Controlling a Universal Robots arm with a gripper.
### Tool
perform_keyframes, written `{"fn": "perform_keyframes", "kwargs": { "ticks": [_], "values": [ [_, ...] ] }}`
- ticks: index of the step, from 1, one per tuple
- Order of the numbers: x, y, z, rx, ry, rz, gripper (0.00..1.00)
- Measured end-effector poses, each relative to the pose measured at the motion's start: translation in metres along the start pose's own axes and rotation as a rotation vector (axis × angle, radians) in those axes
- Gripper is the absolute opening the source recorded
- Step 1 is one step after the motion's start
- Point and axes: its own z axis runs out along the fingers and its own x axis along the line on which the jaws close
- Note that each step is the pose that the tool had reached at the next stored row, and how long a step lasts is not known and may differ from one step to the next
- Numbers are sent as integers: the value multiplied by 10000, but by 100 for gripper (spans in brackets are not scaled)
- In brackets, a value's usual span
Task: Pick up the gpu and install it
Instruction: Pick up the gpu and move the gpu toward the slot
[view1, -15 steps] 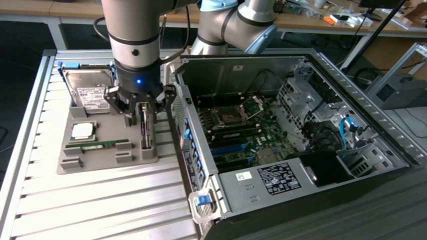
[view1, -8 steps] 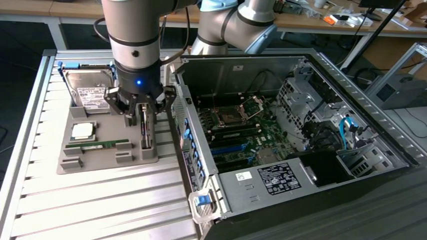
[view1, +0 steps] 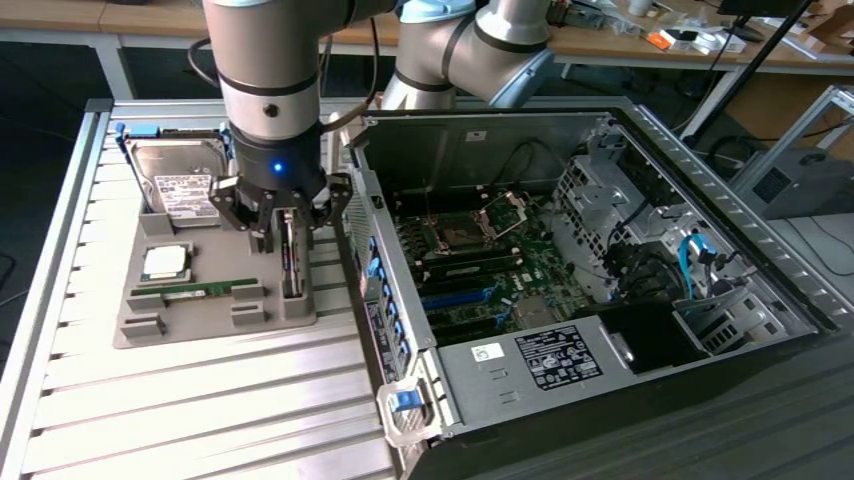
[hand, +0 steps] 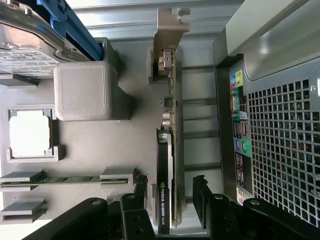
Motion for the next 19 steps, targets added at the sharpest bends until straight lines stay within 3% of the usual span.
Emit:
{"fn": "perform_keyframes", "kwargs": {
  "ticks": [19],
  "values": [
    [1, -2, 57, 0, -1, 1, 50]
  ]
}}
